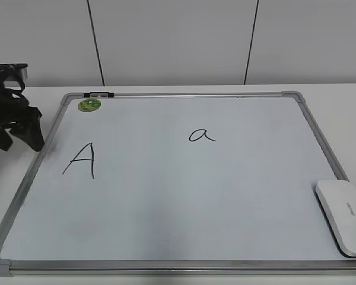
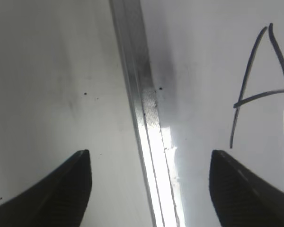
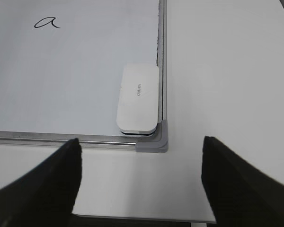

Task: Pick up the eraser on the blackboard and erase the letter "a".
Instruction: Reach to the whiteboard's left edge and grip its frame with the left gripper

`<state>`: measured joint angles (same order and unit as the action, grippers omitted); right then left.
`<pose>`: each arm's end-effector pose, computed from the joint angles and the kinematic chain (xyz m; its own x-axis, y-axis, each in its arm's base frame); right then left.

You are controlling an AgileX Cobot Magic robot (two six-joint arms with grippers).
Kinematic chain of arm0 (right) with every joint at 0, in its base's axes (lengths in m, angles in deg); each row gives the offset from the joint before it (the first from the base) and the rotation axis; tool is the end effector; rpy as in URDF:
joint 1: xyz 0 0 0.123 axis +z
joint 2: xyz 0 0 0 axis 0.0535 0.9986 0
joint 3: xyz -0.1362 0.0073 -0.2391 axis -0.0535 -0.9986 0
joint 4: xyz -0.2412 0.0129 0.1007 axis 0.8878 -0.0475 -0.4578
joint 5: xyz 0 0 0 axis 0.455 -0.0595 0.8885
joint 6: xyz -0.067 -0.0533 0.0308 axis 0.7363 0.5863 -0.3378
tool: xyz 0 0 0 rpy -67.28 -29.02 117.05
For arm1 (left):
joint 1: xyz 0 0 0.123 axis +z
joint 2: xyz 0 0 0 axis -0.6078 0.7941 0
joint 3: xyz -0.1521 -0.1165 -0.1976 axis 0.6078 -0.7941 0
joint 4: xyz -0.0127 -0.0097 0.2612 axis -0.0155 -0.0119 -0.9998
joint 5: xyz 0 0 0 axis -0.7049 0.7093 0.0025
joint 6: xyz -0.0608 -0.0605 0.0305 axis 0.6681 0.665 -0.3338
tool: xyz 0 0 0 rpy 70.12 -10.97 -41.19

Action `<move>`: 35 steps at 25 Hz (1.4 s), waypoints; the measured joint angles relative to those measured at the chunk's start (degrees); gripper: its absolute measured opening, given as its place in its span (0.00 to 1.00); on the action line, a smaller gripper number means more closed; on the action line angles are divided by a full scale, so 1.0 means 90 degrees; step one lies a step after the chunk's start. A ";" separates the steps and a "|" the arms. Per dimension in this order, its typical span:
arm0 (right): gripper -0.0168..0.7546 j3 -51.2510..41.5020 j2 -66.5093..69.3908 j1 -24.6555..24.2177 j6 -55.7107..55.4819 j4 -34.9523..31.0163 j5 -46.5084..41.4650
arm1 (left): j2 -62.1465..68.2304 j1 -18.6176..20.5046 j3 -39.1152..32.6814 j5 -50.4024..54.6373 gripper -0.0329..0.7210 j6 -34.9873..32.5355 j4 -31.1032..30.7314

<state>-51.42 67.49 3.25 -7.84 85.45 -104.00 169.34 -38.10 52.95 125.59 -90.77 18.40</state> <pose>0.0093 0.0036 0.2728 -0.5190 -0.0513 -0.8532 -0.0634 0.9978 -0.0214 0.4066 -0.0189 0.1620 -0.9783 0.1155 -0.1718 0.1395 0.9810 -0.1351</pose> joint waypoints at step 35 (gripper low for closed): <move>0.78 0.0000 0.0000 0.0000 0.0000 -0.0011 0.0000 | 0.1208 0.0551 0.1206 0.0716 0.47 -0.0752 0.1259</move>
<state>-51.42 67.49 3.25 -7.84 85.35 -104.00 180.21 -33.15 63.80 132.03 -97.54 29.73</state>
